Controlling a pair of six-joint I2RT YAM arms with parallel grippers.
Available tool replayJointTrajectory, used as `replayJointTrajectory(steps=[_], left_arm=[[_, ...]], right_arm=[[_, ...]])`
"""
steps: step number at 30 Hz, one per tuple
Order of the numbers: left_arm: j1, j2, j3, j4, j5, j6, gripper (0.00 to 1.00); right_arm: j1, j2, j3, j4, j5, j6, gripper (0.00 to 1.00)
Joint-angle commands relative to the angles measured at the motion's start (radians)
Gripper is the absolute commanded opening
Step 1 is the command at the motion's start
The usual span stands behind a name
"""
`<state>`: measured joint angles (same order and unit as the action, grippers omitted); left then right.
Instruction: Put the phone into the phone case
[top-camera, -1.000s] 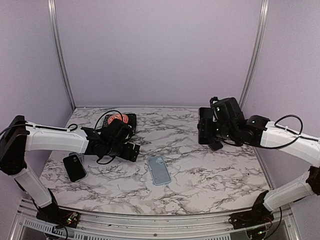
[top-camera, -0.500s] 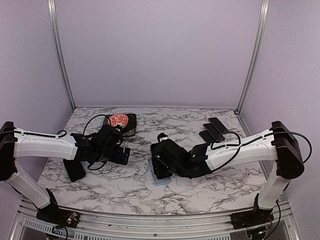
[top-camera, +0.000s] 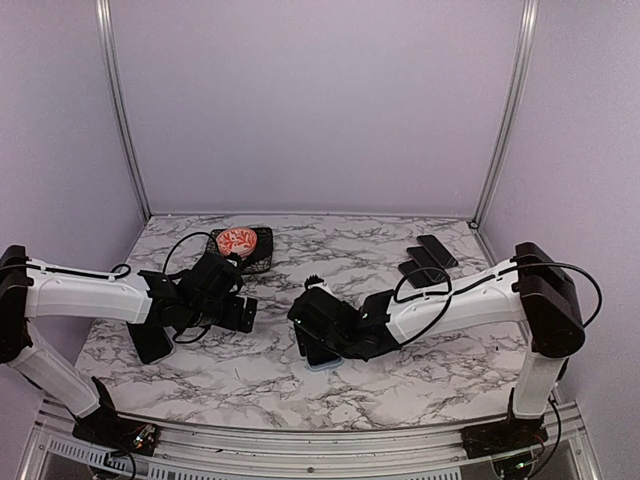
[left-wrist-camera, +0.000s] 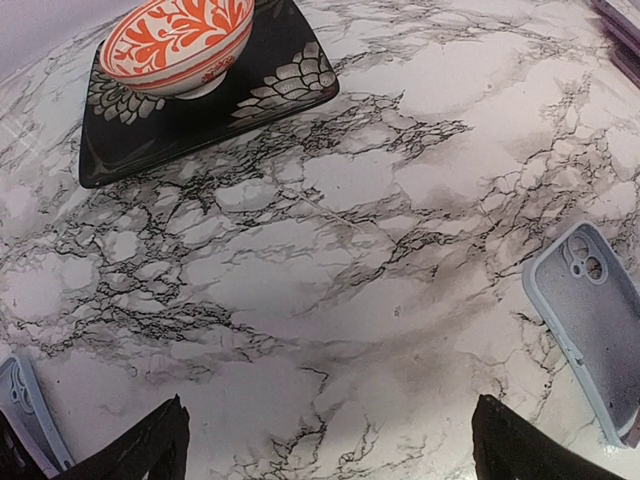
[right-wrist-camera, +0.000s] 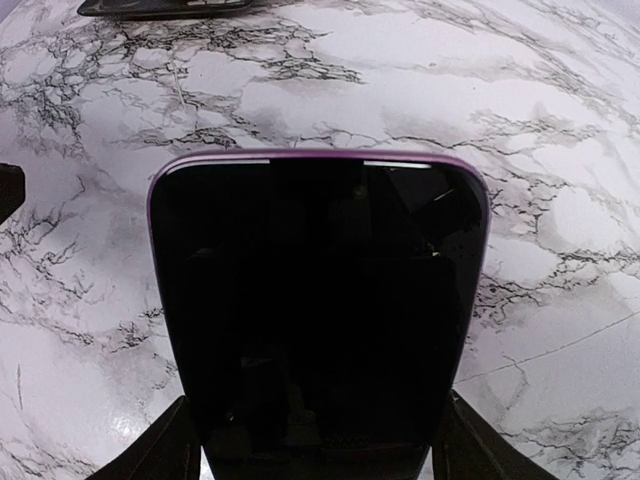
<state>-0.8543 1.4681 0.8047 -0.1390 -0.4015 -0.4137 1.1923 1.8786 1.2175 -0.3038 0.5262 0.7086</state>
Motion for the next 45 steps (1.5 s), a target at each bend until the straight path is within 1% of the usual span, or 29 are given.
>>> replayJointTrajectory(steps=[1,6,18,25,33,37,39,45], left_arm=[[0.009,-0.014,-0.008,0.023,-0.010,0.018,0.99],[0.011,-0.015,-0.012,0.026,-0.005,0.022,0.99],[0.015,-0.009,-0.003,0.026,0.002,0.035,0.99],[0.018,-0.005,-0.004,0.026,0.000,0.044,0.99],[0.019,-0.002,-0.005,0.026,0.000,0.043,0.99],[0.020,-0.005,-0.010,0.023,-0.006,0.047,0.99],[0.021,-0.005,-0.012,0.022,-0.010,0.045,0.99],[0.021,-0.008,-0.012,0.020,-0.010,0.046,0.99]], right_arm=[[0.007,0.019,0.063,-0.015,0.055,0.043,0.33],[0.007,0.064,0.093,-0.026,0.055,0.019,0.32],[0.001,0.057,0.056,-0.005,0.095,0.008,0.29],[0.001,0.057,0.025,-0.009,0.050,0.002,0.29],[0.001,0.047,0.028,-0.073,0.025,0.019,0.29],[0.000,0.072,0.091,-0.187,-0.008,0.041,0.30],[-0.002,0.082,0.101,-0.203,-0.038,0.047,0.31],[-0.011,0.093,0.103,-0.281,-0.064,0.116,0.32]])
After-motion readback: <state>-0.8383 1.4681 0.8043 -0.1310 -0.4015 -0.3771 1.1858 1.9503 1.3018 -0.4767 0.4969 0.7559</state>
